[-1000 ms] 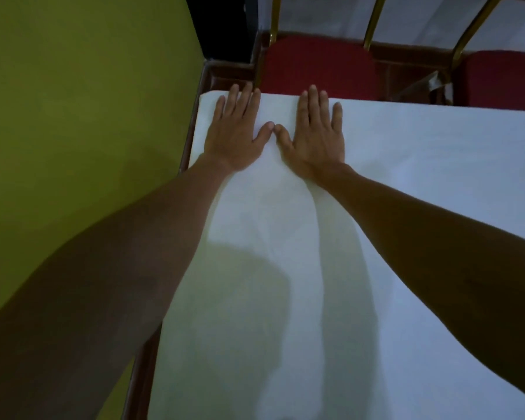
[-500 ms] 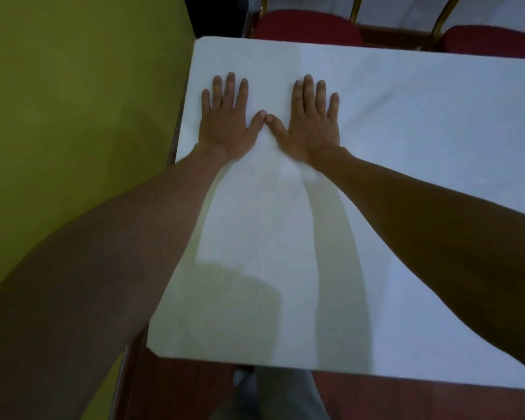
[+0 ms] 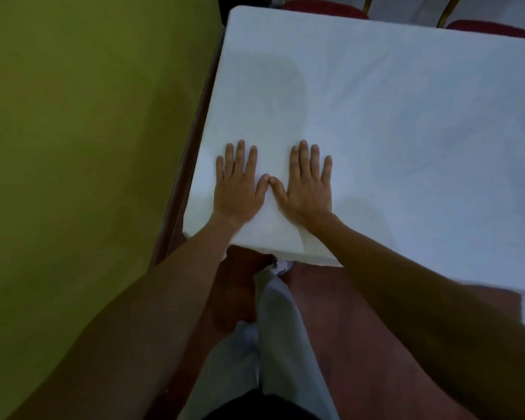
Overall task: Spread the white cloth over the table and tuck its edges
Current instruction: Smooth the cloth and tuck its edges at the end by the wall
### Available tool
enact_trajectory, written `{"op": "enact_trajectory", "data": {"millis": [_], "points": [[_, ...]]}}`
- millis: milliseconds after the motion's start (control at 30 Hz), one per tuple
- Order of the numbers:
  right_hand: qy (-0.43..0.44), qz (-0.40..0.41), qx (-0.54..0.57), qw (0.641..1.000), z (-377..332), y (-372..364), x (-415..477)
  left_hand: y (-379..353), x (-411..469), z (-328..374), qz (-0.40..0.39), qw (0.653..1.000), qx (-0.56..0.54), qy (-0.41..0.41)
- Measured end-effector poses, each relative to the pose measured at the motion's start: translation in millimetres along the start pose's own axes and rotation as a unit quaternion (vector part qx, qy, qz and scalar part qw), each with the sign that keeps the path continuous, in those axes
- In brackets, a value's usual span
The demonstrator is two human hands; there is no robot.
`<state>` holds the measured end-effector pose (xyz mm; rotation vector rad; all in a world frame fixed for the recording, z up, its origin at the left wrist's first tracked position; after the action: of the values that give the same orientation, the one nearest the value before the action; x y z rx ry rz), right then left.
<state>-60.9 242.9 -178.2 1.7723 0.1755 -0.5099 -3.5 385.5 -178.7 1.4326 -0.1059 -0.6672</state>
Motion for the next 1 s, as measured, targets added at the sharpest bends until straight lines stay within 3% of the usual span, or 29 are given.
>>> {"op": "enact_trajectory", "data": {"millis": [167, 467, 667, 733, 900, 1000], "points": [[0.011, 0.016, -0.028, 0.999, 2, -24, -45, -17, -47, 7, 0.001, 1.0, 0.008, -0.001], [0.048, 0.017, -0.048, 0.998, 39, -22, -51, -20, -46, 3, 0.031, 0.999, 0.014, 0.0], [-0.091, -0.001, -0.009, 0.996, 195, 4, -81, -20, -46, 4, 0.036, 0.999, 0.013, 0.0], [-0.133, -0.001, 0.039, 0.99, 201, 7, -83, -20, -47, 5, 0.037, 0.999, 0.019, 0.008], [0.047, -0.01, -0.03, 0.998, 91, -25, -76, -22, -48, 4, 0.021, 1.0, 0.019, 0.014], [0.014, -0.016, -0.022, 1.0, 137, -19, -90, -21, -47, 4, 0.004, 1.0, 0.025, 0.018]]}}
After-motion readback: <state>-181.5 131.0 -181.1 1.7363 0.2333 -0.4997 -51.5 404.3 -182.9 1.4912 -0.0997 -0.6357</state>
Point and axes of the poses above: each hand's wrist, its own x-axis towards the middle knuckle, its own y-axis out of the back of the hand, z = x × y, the point moved 7 cm from there along x, towards the middle knuckle, and after that the axes turned 15 degrees about -z, right-handed, at the moved point
